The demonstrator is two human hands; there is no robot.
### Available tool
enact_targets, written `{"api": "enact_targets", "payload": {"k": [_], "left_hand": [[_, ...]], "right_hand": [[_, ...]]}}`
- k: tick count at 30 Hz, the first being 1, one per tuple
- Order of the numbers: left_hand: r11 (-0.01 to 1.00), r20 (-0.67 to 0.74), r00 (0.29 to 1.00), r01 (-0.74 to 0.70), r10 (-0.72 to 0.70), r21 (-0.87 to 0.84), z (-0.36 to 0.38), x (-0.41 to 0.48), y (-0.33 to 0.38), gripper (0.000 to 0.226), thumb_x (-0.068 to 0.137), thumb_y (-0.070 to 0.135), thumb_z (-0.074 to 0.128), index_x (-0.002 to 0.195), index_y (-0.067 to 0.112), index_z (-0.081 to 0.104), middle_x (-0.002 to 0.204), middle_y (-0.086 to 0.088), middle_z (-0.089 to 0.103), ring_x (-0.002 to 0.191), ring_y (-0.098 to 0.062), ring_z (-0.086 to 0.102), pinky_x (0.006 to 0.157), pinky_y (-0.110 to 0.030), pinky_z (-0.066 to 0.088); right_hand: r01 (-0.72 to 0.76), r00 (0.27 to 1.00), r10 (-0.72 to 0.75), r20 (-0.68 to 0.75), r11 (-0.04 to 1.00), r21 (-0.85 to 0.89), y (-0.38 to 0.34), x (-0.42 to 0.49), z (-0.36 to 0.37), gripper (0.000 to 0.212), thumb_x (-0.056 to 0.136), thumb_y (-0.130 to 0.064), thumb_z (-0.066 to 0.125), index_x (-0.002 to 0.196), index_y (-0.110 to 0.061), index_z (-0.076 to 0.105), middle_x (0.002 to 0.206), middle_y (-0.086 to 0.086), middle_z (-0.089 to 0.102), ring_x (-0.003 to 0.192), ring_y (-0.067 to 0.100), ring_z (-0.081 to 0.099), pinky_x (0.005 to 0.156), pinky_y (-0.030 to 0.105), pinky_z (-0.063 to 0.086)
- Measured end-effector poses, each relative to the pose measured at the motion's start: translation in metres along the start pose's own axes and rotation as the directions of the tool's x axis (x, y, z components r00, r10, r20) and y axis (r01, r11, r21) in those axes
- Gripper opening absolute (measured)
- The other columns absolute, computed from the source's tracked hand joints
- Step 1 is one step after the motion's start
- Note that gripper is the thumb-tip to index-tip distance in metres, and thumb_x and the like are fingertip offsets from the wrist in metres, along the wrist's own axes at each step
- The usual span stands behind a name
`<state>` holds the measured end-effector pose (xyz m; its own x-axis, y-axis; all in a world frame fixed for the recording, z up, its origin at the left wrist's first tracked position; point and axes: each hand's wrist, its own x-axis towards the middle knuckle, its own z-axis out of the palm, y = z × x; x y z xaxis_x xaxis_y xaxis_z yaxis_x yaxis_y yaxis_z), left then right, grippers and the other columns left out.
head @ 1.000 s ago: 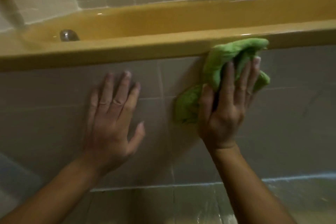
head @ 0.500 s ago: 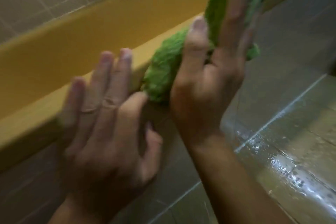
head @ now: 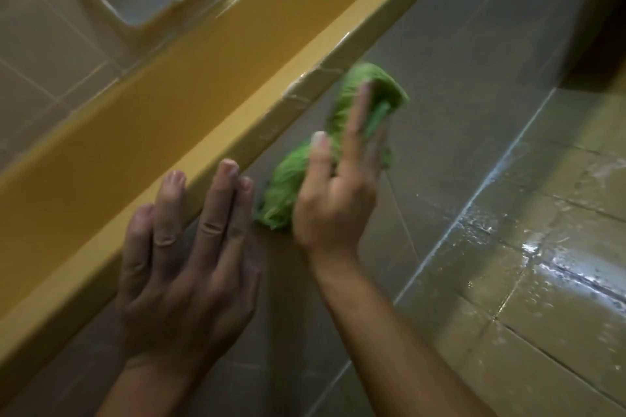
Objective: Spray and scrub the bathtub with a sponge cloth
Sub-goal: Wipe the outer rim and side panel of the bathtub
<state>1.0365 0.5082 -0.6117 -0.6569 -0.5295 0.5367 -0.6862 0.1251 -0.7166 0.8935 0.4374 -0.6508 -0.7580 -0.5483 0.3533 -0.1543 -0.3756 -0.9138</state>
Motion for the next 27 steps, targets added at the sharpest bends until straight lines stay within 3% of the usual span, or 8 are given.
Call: {"api": "enact_targets", "payload": {"k": [3, 6, 9, 11, 13, 17, 21, 27], "left_hand": [[1.0, 0.016, 1.0, 0.011, -0.011, -0.003, 0.002, 0.003, 0.0, 0.065, 0.103, 0.029, 0.046, 0.162, 0.006, 0.031, 0.173, -0.011, 0.019, 0.155, -0.045, 0.022, 0.125, -0.052, 0.016], [1.0, 0.02, 1.0, 0.014, -0.014, 0.007, 0.007, 0.005, 0.007, 0.067, 0.104, 0.029, 0.046, 0.164, 0.006, 0.025, 0.175, -0.01, 0.012, 0.153, -0.047, 0.017, 0.127, -0.052, 0.008], [0.998, 0.059, 0.997, 0.045, -0.043, -0.045, 0.012, 0.01, 0.008, 0.067, 0.108, 0.029, 0.043, 0.166, 0.01, 0.015, 0.176, -0.003, 0.002, 0.152, -0.048, 0.015, 0.123, -0.06, 0.017], [0.996, 0.083, 0.995, 0.065, -0.061, -0.058, 0.009, 0.011, 0.008, 0.067, 0.109, 0.03, 0.041, 0.166, 0.011, 0.012, 0.176, -0.002, 0.0, 0.154, -0.045, 0.01, 0.125, -0.059, 0.013], [0.997, 0.092, 0.994, 0.059, -0.055, -0.04, 0.005, 0.01, 0.01, 0.067, 0.109, 0.03, 0.043, 0.166, 0.011, 0.014, 0.176, -0.002, 0.0, 0.157, -0.039, 0.006, 0.127, -0.054, 0.01], [0.999, 0.091, 0.995, 0.032, -0.03, -0.026, 0.002, 0.01, 0.012, 0.065, 0.108, 0.028, 0.048, 0.165, 0.011, 0.023, 0.175, -0.004, 0.005, 0.161, -0.033, 0.002, 0.129, -0.051, 0.01], [0.999, 0.072, 0.997, 0.018, -0.015, -0.045, 0.005, 0.003, 0.019, 0.064, 0.104, 0.02, 0.053, 0.163, 0.007, 0.03, 0.173, -0.008, 0.016, 0.16, -0.034, 0.012, 0.127, -0.057, 0.017], [0.991, 0.083, 0.993, 0.09, -0.082, -0.097, 0.006, -0.002, 0.035, 0.064, 0.103, 0.016, 0.052, 0.162, 0.004, 0.031, 0.173, -0.007, 0.012, 0.161, -0.029, 0.008, 0.131, -0.046, 0.002]], "right_hand": [[0.262, 0.959, -0.263, 0.106, 0.965, 0.027, 0.034, -0.032, -0.01, 0.056, 0.102, -0.03, 0.042, 0.157, -0.031, 0.03, 0.166, 0.022, 0.026, 0.157, 0.035, 0.019, 0.124, 0.053, 0.026], [-0.268, 0.963, 0.268, -0.019, 0.963, -0.035, 0.128, -0.049, -0.025, 0.06, 0.103, -0.04, 0.034, 0.161, -0.039, 0.019, 0.168, 0.012, 0.021, 0.155, 0.033, 0.025, 0.116, 0.052, 0.039], [-0.817, 0.558, 0.824, -0.093, 0.566, 0.114, 0.192, -0.035, -0.044, 0.065, 0.101, -0.036, 0.028, 0.165, -0.029, 0.015, 0.163, 0.019, 0.035, 0.142, 0.04, 0.044, 0.109, 0.038, 0.04], [-0.894, 0.335, 0.932, -0.141, 0.361, 0.266, 0.203, -0.014, -0.048, 0.06, 0.106, -0.025, 0.031, 0.165, -0.022, 0.018, 0.157, 0.023, 0.042, 0.135, 0.04, 0.05, 0.104, 0.034, 0.04], [-0.847, 0.455, 0.872, -0.181, 0.486, 0.216, 0.181, -0.008, -0.041, 0.063, 0.104, -0.031, 0.036, 0.164, -0.02, 0.022, 0.16, 0.022, 0.038, 0.143, 0.038, 0.043, 0.113, 0.034, 0.036], [-0.391, 0.917, 0.392, -0.072, 0.92, 0.031, 0.094, -0.045, -0.018, 0.063, 0.105, -0.035, 0.048, 0.162, -0.028, 0.021, 0.167, 0.018, 0.026, 0.157, 0.028, 0.019, 0.127, 0.036, 0.019], [-0.297, 0.954, 0.299, 0.033, 0.954, -0.042, 0.144, -0.08, -0.026, 0.06, 0.104, -0.041, 0.042, 0.16, -0.033, 0.022, 0.166, 0.015, 0.029, 0.157, 0.028, 0.019, 0.127, 0.044, 0.02], [-0.92, 0.332, 0.935, -0.126, 0.351, 0.177, 0.248, -0.071, -0.06, 0.065, 0.103, -0.03, 0.037, 0.164, -0.021, 0.019, 0.165, 0.018, 0.031, 0.146, 0.034, 0.039, 0.116, 0.035, 0.035]]}}
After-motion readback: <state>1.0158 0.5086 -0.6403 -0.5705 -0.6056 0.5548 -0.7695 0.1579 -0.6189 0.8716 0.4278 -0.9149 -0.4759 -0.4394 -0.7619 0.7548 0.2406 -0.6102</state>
